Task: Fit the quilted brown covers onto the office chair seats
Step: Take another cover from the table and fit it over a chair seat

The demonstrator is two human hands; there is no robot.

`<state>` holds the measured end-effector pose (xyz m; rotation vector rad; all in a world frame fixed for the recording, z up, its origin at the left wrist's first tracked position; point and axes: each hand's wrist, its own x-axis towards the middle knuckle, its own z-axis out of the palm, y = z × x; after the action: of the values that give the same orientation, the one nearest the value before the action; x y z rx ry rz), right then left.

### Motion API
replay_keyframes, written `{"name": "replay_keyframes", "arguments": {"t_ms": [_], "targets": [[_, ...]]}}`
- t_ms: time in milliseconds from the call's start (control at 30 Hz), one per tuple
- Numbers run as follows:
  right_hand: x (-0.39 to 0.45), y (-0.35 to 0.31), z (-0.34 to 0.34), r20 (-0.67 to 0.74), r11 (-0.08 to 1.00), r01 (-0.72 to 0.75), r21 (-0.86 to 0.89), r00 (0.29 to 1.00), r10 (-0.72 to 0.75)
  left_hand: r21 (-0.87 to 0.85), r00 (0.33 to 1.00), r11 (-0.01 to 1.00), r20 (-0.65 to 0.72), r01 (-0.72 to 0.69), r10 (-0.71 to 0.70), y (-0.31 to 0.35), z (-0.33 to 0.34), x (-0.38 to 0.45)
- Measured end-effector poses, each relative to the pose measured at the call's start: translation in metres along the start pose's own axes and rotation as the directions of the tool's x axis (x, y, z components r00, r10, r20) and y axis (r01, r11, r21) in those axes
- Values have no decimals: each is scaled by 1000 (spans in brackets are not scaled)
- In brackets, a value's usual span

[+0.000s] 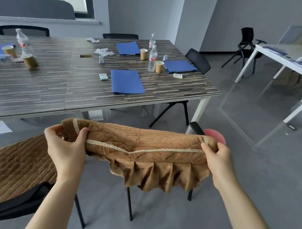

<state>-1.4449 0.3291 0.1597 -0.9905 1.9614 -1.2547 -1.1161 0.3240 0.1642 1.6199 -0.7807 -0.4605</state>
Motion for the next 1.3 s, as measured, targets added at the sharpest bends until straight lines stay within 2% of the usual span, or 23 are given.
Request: {"name": "replay_keyframes", "arguments": {"t_ms": [133,267,467,600,700,800,900,967,1033,1167,1300], "targets": [[38,-8,5,-5,996,69,-63,998,-70,2,1000,1000,-24,10,-10,1,33,7],[85,-40,14,18,991,118,-58,993,-117,10,999,999,14,44,-44,-17,72,21],[172,-96,43,62,974,224,-43,973,-221,268,977,953,119,141,-178,-57,140,49],[223,-120,66,143,947,17,321,988,-66,441,917,870,211,219,-338,-69,172,65],[255,-138,79,222,917,-44,397,974,-49,654,841,743,314,144,-440,-73,195,82],[282,-155,90,291,920,-30,392,952,-93,723,744,690,457,8,-487,-70,225,89],[310,-166,95,319,932,0,364,940,-124,711,633,686,603,-152,-485,-59,261,90],[327,-166,97,354,945,26,325,924,-147,690,620,689,645,-221,-447,-49,283,92],[341,-163,98,406,958,64,278,896,-178,609,601,750,709,-258,-369,-33,307,91],[365,-153,95,511,958,243,150,811,-286,324,540,933,819,-159,-193,9,360,78],[386,-147,83,634,909,407,85,682,-365,113,558,990,829,-87,-46,37,406,59]]}}
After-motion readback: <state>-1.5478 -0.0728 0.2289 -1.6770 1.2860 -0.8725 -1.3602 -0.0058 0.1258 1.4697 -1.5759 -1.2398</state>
